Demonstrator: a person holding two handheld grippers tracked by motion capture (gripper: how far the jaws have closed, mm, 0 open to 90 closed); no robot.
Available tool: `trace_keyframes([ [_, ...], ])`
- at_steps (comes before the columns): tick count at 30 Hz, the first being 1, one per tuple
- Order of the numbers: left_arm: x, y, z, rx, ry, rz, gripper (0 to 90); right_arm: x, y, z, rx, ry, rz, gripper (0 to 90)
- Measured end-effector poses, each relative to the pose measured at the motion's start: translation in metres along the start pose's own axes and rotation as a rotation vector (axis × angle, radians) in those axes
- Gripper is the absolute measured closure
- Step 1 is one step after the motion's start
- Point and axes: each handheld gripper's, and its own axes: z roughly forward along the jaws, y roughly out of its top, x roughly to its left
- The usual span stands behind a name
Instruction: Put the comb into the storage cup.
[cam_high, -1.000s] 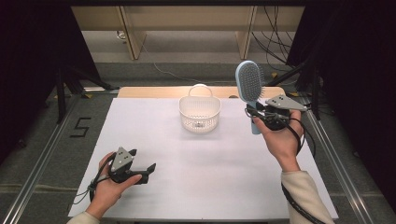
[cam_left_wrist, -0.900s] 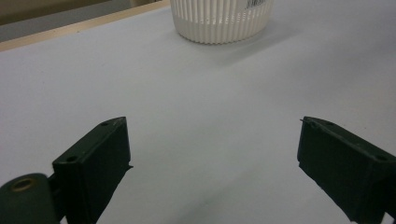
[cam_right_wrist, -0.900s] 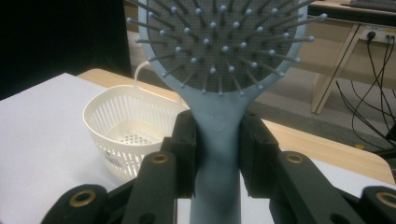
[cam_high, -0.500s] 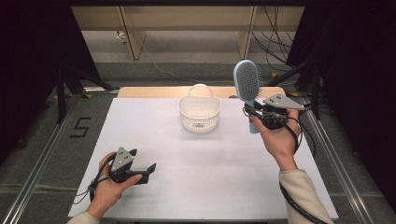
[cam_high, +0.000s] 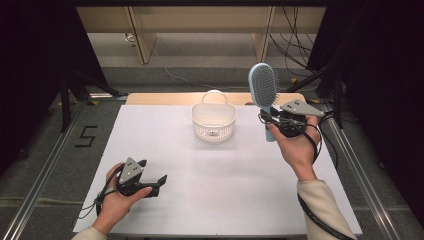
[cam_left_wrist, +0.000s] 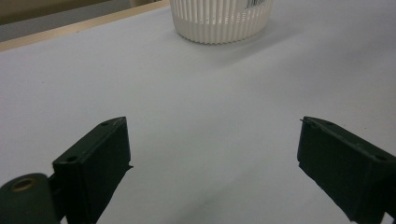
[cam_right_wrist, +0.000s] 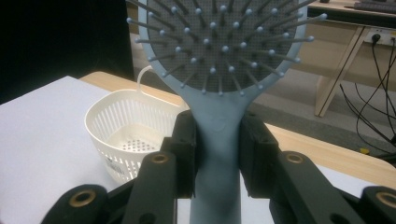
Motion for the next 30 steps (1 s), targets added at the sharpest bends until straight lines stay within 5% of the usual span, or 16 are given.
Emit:
trace_keyframes([
  [30,0.0004,0.0,0.0005,-0.004,-0.004,-0.01,9.1,0.0,0.0041,0.0076,-0.022,0.003,0.006,70.3],
])
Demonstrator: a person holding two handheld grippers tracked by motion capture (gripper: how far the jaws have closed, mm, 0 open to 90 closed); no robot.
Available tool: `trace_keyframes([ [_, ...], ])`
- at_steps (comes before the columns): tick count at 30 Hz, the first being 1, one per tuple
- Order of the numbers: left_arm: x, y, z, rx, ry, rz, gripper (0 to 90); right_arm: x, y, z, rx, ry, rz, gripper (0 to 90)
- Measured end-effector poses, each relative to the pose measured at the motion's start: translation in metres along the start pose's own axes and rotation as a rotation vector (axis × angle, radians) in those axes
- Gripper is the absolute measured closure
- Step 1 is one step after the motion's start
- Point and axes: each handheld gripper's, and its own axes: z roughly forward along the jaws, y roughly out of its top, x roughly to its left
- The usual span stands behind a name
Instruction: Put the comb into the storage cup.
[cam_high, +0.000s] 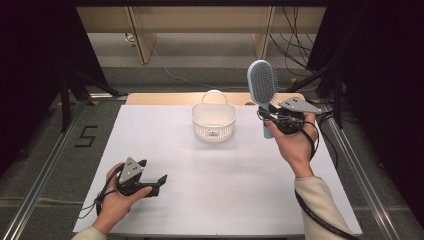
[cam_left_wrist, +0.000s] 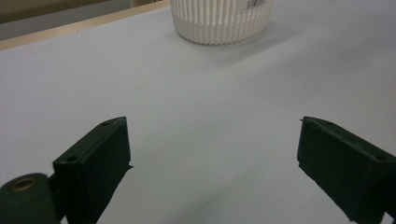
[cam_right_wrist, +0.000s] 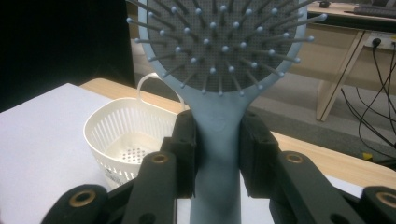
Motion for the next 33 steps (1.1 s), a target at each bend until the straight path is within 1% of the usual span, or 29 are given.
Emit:
trace_keyframes([
  [14,0.001,0.0,0.0,-0.002,0.0,-0.005,9.1,0.002,0.004,0.005,-0.011,0.008,0.004,70.3],
  [33,0.001,0.0,-0.001,-0.005,0.002,-0.003,9.3,0.007,0.009,0.018,-0.023,0.021,0.003,70.3],
])
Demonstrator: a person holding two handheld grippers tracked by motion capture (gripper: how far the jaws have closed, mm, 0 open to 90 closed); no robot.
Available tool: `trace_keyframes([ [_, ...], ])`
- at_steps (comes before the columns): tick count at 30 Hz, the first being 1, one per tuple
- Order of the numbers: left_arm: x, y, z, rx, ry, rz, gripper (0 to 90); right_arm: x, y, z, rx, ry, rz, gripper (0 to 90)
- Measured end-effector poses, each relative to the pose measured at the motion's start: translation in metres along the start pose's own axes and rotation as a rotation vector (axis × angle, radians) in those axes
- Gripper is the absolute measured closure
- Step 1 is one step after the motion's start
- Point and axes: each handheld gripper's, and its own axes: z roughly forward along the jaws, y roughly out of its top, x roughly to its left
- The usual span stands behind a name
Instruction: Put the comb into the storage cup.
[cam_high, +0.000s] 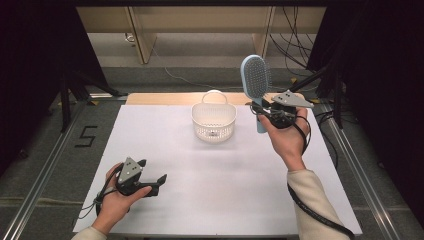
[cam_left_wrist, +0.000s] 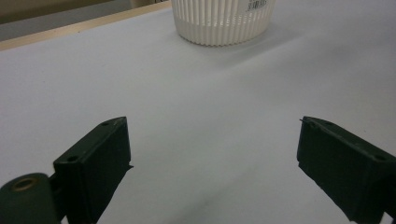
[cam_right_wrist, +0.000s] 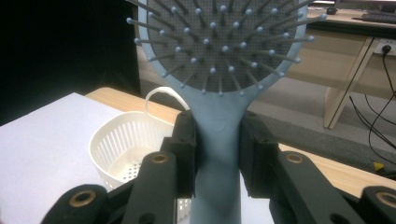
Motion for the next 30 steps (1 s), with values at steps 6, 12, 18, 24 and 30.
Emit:
trace_keyframes([
  [6,0.0001,0.0001,-0.0003,-0.001,0.001,0.0,9.4,-0.0003,0.0004,0.0024,-0.004,0.001,0.003,70.3],
  [12,0.0002,0.0001,-0.0004,-0.001,0.001,-0.001,9.5,-0.0001,0.001,0.0043,-0.006,0.002,0.004,70.3],
  [18,0.0002,0.0,-0.0003,-0.001,0.0,0.001,9.5,-0.0003,0.0013,0.0061,-0.01,0.0,0.005,70.3],
  [24,0.0004,0.0001,-0.0006,-0.002,0.0,0.0,9.6,0.0003,0.0021,0.0077,-0.012,-0.002,0.004,70.3],
  [30,0.0007,0.0001,-0.0008,-0.004,0.001,0.0,9.8,0.0005,0.0025,0.0093,-0.015,-0.002,0.004,70.3],
])
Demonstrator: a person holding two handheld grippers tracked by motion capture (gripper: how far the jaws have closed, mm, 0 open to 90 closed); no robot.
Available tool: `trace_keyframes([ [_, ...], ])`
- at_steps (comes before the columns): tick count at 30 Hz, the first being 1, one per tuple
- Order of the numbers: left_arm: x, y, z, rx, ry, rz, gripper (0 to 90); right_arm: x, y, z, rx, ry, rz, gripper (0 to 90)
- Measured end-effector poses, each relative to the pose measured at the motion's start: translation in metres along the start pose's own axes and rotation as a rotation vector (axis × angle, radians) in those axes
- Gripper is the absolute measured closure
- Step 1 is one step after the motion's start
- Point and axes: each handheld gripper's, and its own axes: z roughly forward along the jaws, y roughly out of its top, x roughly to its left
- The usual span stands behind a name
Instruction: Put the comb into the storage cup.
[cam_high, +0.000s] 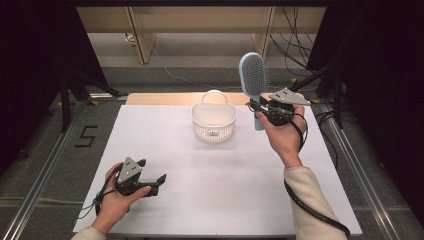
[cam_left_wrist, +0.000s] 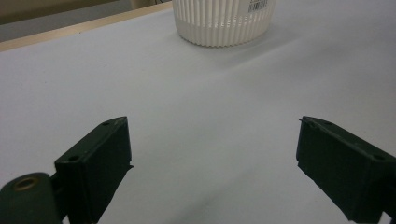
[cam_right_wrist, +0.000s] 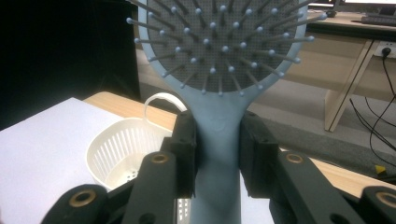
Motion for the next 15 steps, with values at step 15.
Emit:
trace_keyframes([
  [15,0.0,0.0,-0.0001,0.002,-0.001,-0.003,10.1,0.0016,0.0005,0.0034,-0.004,0.001,-0.002,70.3],
])
